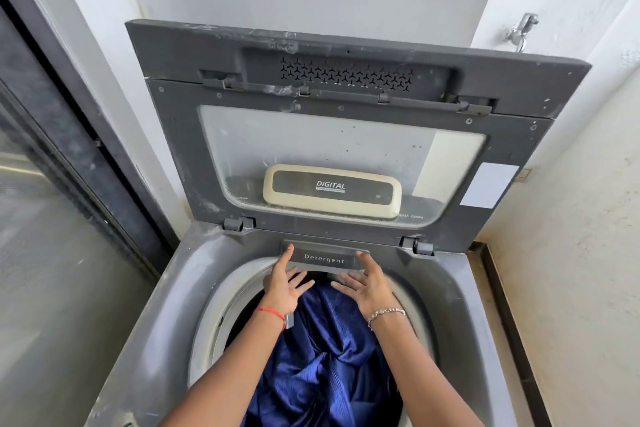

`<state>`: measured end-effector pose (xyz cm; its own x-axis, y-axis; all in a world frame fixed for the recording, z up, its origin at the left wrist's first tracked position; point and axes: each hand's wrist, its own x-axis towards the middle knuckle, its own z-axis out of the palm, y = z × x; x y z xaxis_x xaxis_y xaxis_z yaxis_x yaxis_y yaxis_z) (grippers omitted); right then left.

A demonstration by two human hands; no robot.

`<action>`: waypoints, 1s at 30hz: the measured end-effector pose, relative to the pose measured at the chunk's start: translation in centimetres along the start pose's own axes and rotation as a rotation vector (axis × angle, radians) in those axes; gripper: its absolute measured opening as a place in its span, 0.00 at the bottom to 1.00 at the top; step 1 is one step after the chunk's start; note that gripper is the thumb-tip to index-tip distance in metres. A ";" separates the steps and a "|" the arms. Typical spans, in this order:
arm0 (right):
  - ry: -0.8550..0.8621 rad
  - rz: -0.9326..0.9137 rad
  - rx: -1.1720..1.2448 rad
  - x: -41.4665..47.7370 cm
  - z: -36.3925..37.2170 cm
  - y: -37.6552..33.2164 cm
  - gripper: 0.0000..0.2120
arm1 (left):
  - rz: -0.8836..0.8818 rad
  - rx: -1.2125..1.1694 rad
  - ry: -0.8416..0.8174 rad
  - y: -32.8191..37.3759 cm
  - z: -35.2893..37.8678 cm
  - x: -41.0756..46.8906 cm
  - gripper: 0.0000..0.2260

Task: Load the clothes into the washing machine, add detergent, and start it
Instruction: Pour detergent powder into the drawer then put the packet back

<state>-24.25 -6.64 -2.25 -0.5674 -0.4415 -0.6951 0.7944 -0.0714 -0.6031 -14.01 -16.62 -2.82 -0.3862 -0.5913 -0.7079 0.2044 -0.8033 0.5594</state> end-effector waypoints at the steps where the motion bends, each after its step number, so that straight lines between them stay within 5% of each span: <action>1: 0.006 0.002 0.007 0.2 0.3 0.0 0.15 | 0.004 -0.004 0.006 0.2 0.0 0.2 0.31; 7: 0.066 0.005 0.064 1.0 1.3 0.0 0.07 | 0.019 -0.055 0.035 0.4 0.4 1.4 0.32; 15: 0.137 -0.049 0.066 1.5 1.7 -0.1 0.08 | 0.102 -0.002 0.163 -0.2 1.3 2.0 0.13; 30: 0.146 -0.024 0.022 -0.8 0.8 1.0 0.06 | 0.145 0.036 0.284 -0.8 0.0 1.4 0.13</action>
<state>-22.85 -7.11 -1.95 -0.6105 -0.3046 -0.7311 0.7839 -0.1002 -0.6128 -14.72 -16.76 -4.23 -0.0880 -0.6999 -0.7088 0.2053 -0.7090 0.6746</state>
